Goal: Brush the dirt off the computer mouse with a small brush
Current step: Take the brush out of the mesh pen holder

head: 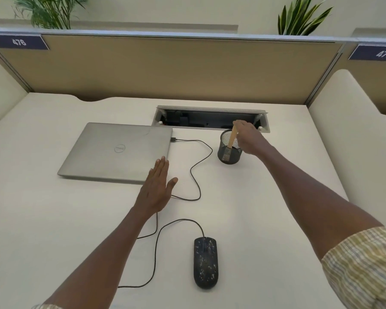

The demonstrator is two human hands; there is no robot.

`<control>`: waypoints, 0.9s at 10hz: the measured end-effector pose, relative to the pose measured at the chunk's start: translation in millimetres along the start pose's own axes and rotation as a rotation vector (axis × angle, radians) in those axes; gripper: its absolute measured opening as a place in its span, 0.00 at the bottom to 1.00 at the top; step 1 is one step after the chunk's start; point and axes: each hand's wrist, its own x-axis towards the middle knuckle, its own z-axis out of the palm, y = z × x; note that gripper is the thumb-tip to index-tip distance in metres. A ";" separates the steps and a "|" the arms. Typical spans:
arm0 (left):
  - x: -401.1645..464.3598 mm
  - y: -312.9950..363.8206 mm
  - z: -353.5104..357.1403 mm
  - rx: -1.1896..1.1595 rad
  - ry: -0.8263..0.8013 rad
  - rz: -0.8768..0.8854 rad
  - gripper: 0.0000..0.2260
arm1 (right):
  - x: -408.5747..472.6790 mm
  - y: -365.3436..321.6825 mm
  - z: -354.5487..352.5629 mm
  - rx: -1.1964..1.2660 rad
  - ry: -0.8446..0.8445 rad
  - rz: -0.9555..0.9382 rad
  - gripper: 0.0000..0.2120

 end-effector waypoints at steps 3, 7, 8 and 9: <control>3.3 3.1 -1.5 -0.006 0.007 0.000 0.29 | -1.0 -11.2 9.6 0.362 0.230 0.108 0.17; -4.6 17.1 -1.5 -0.052 0.013 0.020 0.29 | -22.4 -12.1 -38.7 0.477 0.444 0.199 0.07; -8.9 25.2 -5.7 -0.063 0.020 0.034 0.28 | -31.3 -12.8 -57.0 0.457 0.493 0.199 0.06; -14.6 32.2 -11.0 -0.089 0.021 0.035 0.27 | -43.1 -13.2 -68.2 0.471 0.552 0.211 0.07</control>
